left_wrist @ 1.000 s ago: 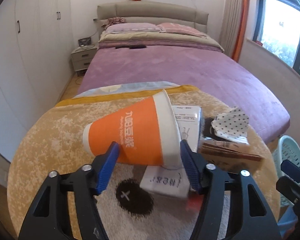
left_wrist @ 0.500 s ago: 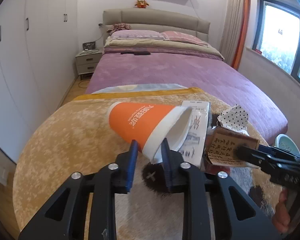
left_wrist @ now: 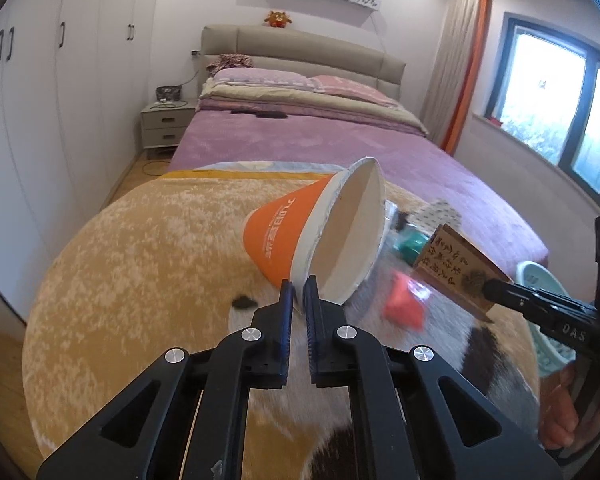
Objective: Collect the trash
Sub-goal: 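Grasp the orange cup with the left tool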
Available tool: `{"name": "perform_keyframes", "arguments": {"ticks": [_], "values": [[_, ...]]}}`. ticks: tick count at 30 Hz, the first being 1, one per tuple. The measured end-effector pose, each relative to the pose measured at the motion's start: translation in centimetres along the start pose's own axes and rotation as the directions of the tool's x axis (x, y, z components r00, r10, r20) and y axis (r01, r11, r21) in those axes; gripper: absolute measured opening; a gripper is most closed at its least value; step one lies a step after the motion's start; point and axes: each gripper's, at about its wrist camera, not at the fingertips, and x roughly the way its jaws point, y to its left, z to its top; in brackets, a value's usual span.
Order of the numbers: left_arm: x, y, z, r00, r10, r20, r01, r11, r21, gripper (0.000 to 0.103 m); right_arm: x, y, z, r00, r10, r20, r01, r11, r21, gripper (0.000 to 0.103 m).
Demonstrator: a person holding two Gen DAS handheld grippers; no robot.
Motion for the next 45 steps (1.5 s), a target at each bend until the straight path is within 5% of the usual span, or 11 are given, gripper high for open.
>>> {"name": "perform_keyframes", "arguments": {"ticks": [8, 12, 16, 18, 23, 26, 34, 38, 45], "values": [[-4.6, 0.3, -4.9, 0.993, -0.111, -0.027, 0.112, 0.993, 0.036, 0.007, -3.8, 1.9, -3.8, 0.999, -0.044, 0.004, 0.044, 0.997, -0.068, 0.009], [-6.0, 0.8, -6.8, 0.990, -0.137, -0.025, 0.138, 0.989, 0.046, 0.041, -3.7, 2.8, -5.6, 0.996, -0.083, -0.022, 0.080, 0.992, -0.094, 0.009], [-7.2, 1.1, -6.8, 0.976, -0.218, 0.012, 0.217, 0.976, 0.012, 0.059, -4.0, 3.2, -6.5, 0.997, -0.076, -0.025, 0.073, 0.993, -0.095, 0.009], [-6.8, 1.1, -6.3, 0.980, -0.200, 0.018, 0.201, 0.980, -0.015, 0.073, -4.4, 3.3, -6.7, 0.997, -0.073, -0.019, 0.071, 0.993, -0.091, 0.009], [-2.7, 0.4, -5.6, 0.976, -0.208, -0.068, 0.200, 0.974, -0.108, 0.073, -5.2, 3.8, -7.2, 0.994, -0.112, 0.000, 0.112, 0.987, -0.115, 0.009], [-0.1, -0.2, -5.9, 0.979, -0.149, -0.136, 0.132, 0.983, -0.127, 0.072, -5.7, 3.6, -7.5, 0.994, -0.113, 0.004, 0.113, 0.988, -0.110, 0.009], [2.3, -2.2, -6.1, 0.976, -0.117, -0.183, 0.093, 0.986, -0.137, 0.064, -5.2, 2.2, -8.2, 0.994, -0.105, -0.021, 0.103, 0.992, -0.075, 0.009], [1.9, -4.1, -5.7, 0.987, -0.070, -0.146, 0.059, 0.995, -0.079, 0.054, -5.3, 1.9, -8.4, 0.994, -0.111, -0.013, 0.110, 0.991, -0.073, 0.009], [-0.3, -5.1, -5.6, 0.990, -0.117, -0.073, 0.111, 0.991, -0.075, 0.039, -7.1, 1.4, -7.8, 0.992, -0.120, 0.041, 0.123, 0.990, -0.063, 0.009]]}}
